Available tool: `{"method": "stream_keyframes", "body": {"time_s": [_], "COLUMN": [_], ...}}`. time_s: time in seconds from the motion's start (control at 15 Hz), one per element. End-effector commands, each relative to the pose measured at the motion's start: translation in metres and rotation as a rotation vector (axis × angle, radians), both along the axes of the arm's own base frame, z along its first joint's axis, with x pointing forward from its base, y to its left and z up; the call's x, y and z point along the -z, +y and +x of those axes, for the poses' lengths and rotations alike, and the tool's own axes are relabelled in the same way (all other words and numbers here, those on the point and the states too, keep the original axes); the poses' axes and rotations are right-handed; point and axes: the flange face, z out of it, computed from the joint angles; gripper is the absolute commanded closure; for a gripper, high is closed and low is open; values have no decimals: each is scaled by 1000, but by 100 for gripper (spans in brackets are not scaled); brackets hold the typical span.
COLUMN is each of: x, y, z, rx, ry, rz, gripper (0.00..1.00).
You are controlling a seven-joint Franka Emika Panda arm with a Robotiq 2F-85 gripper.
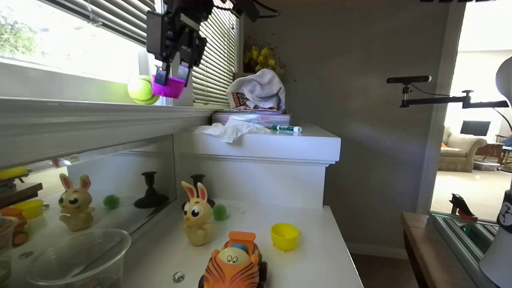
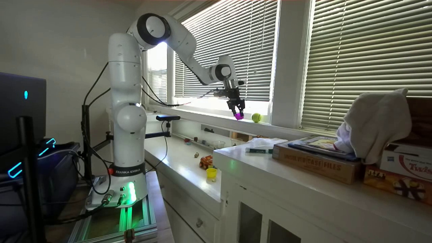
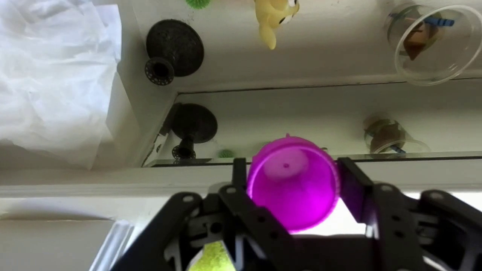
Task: Put the purple bowl on the window sill
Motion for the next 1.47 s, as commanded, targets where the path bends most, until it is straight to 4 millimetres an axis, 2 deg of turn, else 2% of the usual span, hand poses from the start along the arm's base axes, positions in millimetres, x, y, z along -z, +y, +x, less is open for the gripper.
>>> {"method": "stream_keyframes", "body": {"time_s": [0.0,0.47,0.8,1.33,1.4], "x": [-4,6,14,14,14], "y": [21,40,42,42,42], "z": [19,40,49,55,56], "rx": [-69,-140,-156,-178,-177], "ry": [-2,-10,-25,-70,-72], "rz": [5,-5,-8,-1,0], "gripper": [64,64,64,64,45]}}
